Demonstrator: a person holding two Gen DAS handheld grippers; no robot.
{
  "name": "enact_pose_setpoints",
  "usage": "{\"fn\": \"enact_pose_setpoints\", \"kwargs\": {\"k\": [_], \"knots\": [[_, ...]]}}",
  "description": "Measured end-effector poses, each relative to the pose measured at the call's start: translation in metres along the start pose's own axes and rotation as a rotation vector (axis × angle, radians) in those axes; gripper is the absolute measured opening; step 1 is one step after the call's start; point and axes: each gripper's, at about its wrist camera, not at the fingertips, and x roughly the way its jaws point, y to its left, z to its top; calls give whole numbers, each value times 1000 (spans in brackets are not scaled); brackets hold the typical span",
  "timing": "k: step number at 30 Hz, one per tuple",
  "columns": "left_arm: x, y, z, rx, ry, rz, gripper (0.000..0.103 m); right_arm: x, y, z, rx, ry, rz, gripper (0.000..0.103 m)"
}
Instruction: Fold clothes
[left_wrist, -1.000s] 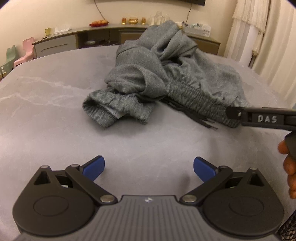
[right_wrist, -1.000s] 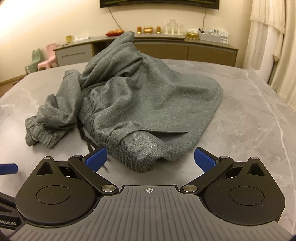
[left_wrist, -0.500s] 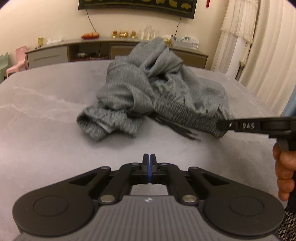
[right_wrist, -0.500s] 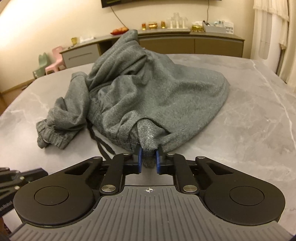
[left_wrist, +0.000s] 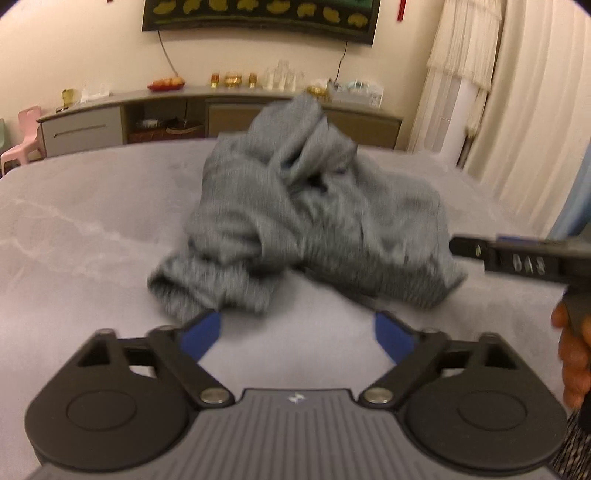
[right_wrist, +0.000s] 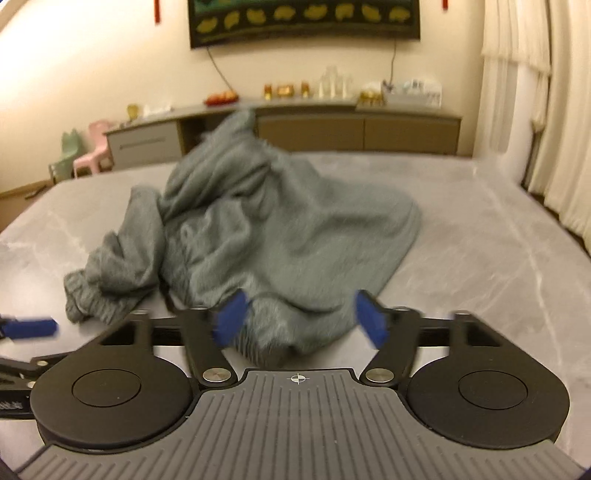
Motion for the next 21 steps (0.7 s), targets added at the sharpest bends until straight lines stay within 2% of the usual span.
{"fn": "enact_pose_setpoints", "kwargs": {"k": [3,6,8,9,10,11,12,13,15,17,19,20,21], "knots": [[15,5,14,34,19,-16,98,-3,2,2,-15,-38,27,85],[42,11,19,128,50,33,98,1,12,2,-52,-40,71,88],[58,19,19,153,60,54,98,7,22,-1,-96,-29,98,88],[64,25,19,151,57,54,90,10,27,-3,-124,-20,112,88],[71,33,20,145,53,60,78,15,33,-5,-154,-11,119,88],[76,41,23,135,55,68,33,21,38,-7,-192,1,118,88],[79,53,31,114,54,63,10,28,43,-9,-228,14,117,79],[67,68,45,63,-19,72,10,38,47,-10,-257,43,109,52],[43,98,73,-39,-165,91,9,55,45,-7,-257,99,111,16],[7,131,98,-157,-340,130,9,49,37,1,-194,52,129,13],[-24,166,113,-267,-429,183,10,22,33,10,-137,-54,270,12],[-21,177,113,-280,-394,192,11,12,36,11,-122,-83,372,12],[-16,187,112,-294,-348,199,14,14,42,7,-125,-51,434,12]]}}
